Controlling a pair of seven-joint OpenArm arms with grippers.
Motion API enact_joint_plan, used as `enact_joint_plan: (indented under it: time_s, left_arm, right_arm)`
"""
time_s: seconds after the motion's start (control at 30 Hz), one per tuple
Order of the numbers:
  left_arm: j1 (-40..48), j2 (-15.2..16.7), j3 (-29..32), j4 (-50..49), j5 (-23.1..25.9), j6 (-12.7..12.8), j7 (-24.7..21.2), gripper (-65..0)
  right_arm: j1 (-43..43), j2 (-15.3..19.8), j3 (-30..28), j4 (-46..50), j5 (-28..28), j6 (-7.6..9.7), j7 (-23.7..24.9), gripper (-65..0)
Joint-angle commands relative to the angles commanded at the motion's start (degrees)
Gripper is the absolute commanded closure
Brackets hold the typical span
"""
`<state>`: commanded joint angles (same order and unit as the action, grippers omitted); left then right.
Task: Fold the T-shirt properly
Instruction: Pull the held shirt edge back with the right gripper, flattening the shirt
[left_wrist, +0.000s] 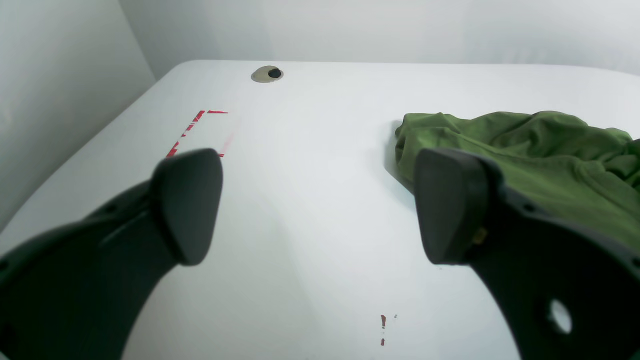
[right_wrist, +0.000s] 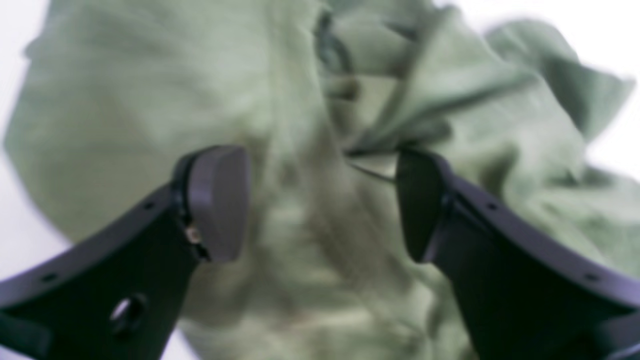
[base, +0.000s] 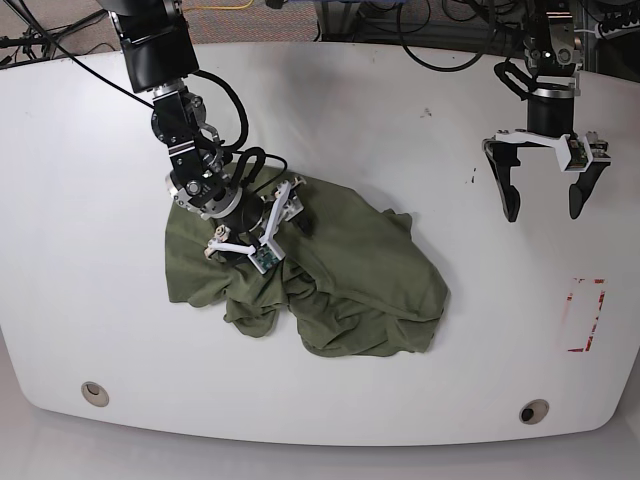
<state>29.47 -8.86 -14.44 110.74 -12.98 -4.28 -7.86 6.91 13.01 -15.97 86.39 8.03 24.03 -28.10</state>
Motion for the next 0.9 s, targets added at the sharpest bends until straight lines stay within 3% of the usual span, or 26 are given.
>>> enact_joint_plan:
  time_s: [0.13,0.2,0.27,0.33,0.4,0.53,0.6,0.73,0.9]
  left_arm:
    - [-0.2,0.0,0.5,-0.1,0.1,0.0,0.4,-57.4]
    - [0.0,-0.2,0.7,0.1,0.1,-0.1,0.7,-57.1]
    - [-0.2,-0.2,0.8,0.2,0.2,0.0,0.7,-57.0]
    - [-0.1,-0.2,0.8,0.2,0.2,0.0,0.6,-57.1]
    - [0.0,-0.1,0.7,0.1,0.1,0.1,0.6,-57.3]
    - [0.5,0.0,0.2,-0.3,0.0,-0.3,0.6,-57.3]
    - [1.2,0.1,-0.1,0.1,-0.1,0.0,-0.5,-58.0]
    - [1.3,0.1,0.0,0.3,-0.2,-0.1,-0.7,-58.0]
    - [1.1,0.1,0.0,0.2,-0.1,-0.1,-0.8,-58.0]
  right_arm:
    - [-0.3,-0.1,0.2,-0.5,0.0,1.27,0.3,-33.5]
    - [0.3,0.0,1.4,-1.1,0.3,1.67,0.3,-14.3]
    - [0.4,0.1,1.6,-1.3,0.2,1.41,0.4,-5.9]
    - [0.6,0.0,1.7,-1.6,0.0,1.08,0.4,-1.0]
    - [0.8,0.1,1.9,-2.2,0.0,0.78,0.4,-1.1]
    - [1.9,0.3,2.3,-4.3,-0.3,0.68,0.6,-16.5]
    - [2.8,0.7,2.1,-5.4,-0.9,-0.16,0.5,-41.9]
    - [2.8,0.8,2.1,-5.6,-1.1,-1.04,0.8,-50.9]
    - [2.4,0.8,2.1,-4.1,-0.9,-1.39,0.7,-48.9]
